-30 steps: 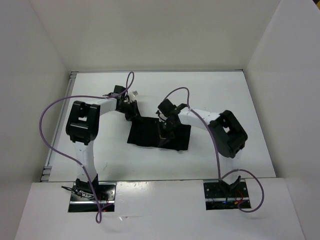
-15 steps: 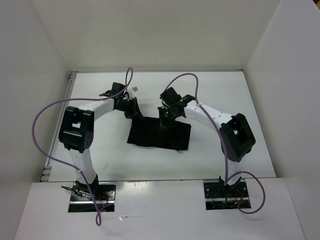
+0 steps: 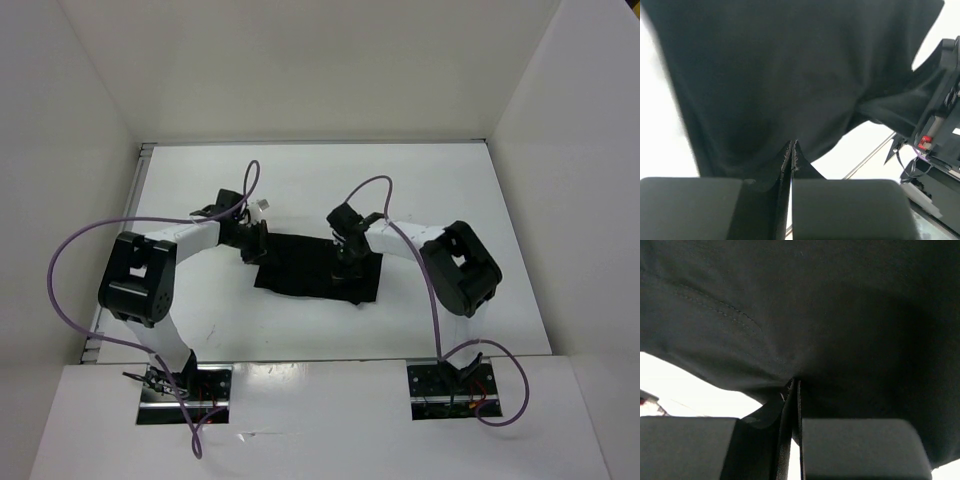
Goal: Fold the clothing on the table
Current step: Fold the skirt
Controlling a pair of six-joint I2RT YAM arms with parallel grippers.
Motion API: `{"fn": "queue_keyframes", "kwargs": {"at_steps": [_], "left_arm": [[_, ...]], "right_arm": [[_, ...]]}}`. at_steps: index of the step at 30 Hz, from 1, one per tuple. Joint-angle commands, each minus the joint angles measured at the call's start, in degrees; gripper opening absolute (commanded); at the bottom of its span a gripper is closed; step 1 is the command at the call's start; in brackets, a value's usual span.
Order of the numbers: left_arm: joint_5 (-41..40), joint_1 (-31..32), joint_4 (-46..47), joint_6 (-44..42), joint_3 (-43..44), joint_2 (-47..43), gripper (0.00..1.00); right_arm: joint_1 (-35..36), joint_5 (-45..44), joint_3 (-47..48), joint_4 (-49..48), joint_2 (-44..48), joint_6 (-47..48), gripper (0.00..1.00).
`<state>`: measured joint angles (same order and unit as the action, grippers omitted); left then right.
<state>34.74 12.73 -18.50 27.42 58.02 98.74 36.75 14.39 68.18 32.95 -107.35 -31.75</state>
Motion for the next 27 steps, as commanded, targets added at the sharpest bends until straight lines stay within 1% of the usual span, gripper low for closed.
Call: {"fn": "queue_keyframes", "kwargs": {"at_steps": [1, 5, 9, 12, 16, 19, 20, 23, 24, 27], "left_arm": [[0.0, 0.3, 2.0, 1.3, 0.1, 0.7, 0.03], [-0.8, 0.8, 0.8, 1.3, 1.6, 0.1, 0.03], [-1.3, 0.8, 0.0, 1.3, 1.6, -1.0, 0.03], [-1.3, 0.8, -0.5, 1.8, 0.4, -2.2, 0.03], [-1.9, 0.8, -1.0, 1.8, -0.7, -2.8, 0.03], [-2.5, 1.3, -1.0, 1.8, -1.3, -2.0, 0.03], [-2.5, 1.9, -1.5, 1.8, -1.9, -2.0, 0.03], [-2.5, 2.5, -1.5, 1.8, -1.9, -1.2, 0.03], [-2.5, 3.0, -1.5, 1.8, -1.9, -1.2, 0.03], [-2.0, 4.8, -2.3, 0.4, 1.1, -1.9, 0.03]], "right_arm": [[-0.3, 0.7, -4.7, -1.1, 1.3, 1.1, 0.1], [-0.3, 0.7, -8.3, 0.3, 3.1, 1.1, 0.1], [-0.3, 0.7, -9.1, 3.0, 7.7, 1.6, 0.1], [-0.3, -1.2, -6.6, 6.1, 10.7, 1.6, 0.1], [-0.3, -1.2, -3.6, 8.7, 14.0, 1.6, 0.1], [-0.3, -0.7, -2.4, 9.9, 14.0, 1.6, 0.1], [-0.3, -2.2, -2.4, 10.7, 14.0, 1.1, 0.1], [-2.0, -5.7, -1.2, 12.8, 14.6, -0.2, 0.1], [-3.4, -8.2, -1.2, 12.8, 14.6, -0.2, 0.1], [-7.4, -10.6, -1.2, 13.4, 15.2, -1.6, 0.1]]}}
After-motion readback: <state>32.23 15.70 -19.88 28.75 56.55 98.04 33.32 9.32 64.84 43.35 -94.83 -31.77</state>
